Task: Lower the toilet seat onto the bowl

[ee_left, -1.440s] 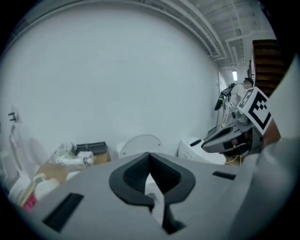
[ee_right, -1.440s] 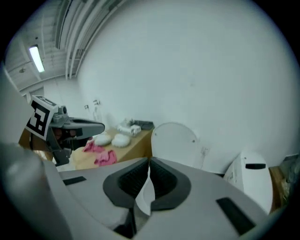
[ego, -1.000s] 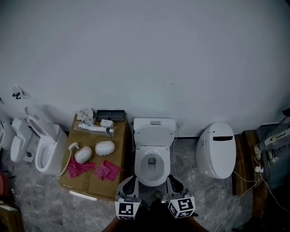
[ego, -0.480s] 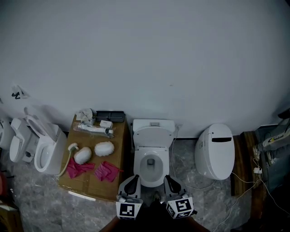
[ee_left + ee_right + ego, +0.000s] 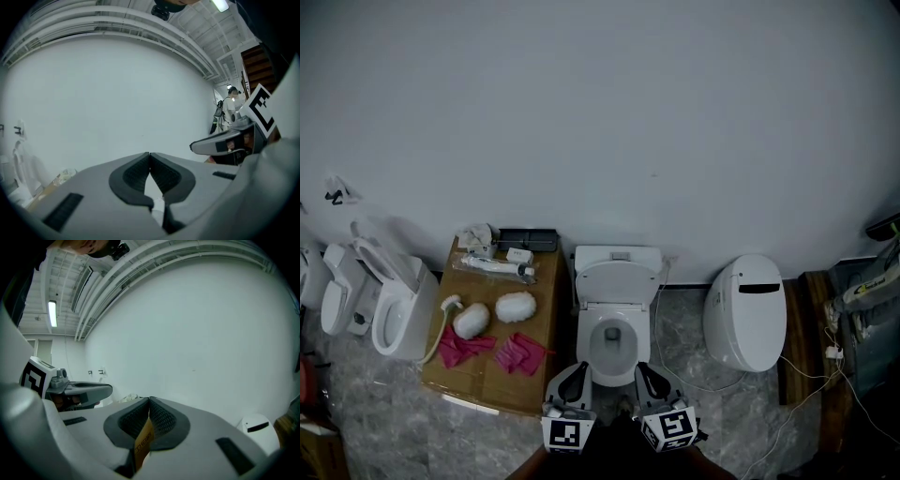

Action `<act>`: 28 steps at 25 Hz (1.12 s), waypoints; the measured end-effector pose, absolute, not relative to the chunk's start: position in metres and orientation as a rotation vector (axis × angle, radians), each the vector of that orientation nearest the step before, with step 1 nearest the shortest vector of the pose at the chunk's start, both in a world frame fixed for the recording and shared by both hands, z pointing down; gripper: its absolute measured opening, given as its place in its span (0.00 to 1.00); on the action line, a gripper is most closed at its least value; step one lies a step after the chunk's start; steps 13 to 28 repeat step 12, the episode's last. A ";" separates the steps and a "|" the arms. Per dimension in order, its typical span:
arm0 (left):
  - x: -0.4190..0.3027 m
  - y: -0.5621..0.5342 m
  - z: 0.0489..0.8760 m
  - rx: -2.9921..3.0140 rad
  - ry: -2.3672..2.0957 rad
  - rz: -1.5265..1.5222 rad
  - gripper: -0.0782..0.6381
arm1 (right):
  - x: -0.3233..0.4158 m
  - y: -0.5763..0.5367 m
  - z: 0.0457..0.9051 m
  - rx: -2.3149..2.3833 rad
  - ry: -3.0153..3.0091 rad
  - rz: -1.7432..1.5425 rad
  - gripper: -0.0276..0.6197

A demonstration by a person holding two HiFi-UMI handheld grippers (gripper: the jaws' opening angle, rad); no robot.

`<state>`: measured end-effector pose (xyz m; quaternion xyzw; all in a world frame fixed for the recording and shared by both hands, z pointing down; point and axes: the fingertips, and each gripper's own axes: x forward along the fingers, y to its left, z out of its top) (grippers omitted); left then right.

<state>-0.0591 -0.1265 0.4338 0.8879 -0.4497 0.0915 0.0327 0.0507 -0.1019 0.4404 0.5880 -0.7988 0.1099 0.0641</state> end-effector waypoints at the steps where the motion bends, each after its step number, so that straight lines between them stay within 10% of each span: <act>1: -0.059 -0.125 0.434 2.732 -1.383 0.282 0.12 | 0.050 -0.102 0.440 1.776 -2.414 0.330 0.09; 28: -0.059 -0.118 0.430 2.765 -1.417 0.254 0.12 | 0.049 -0.095 0.436 1.746 -2.440 0.304 0.09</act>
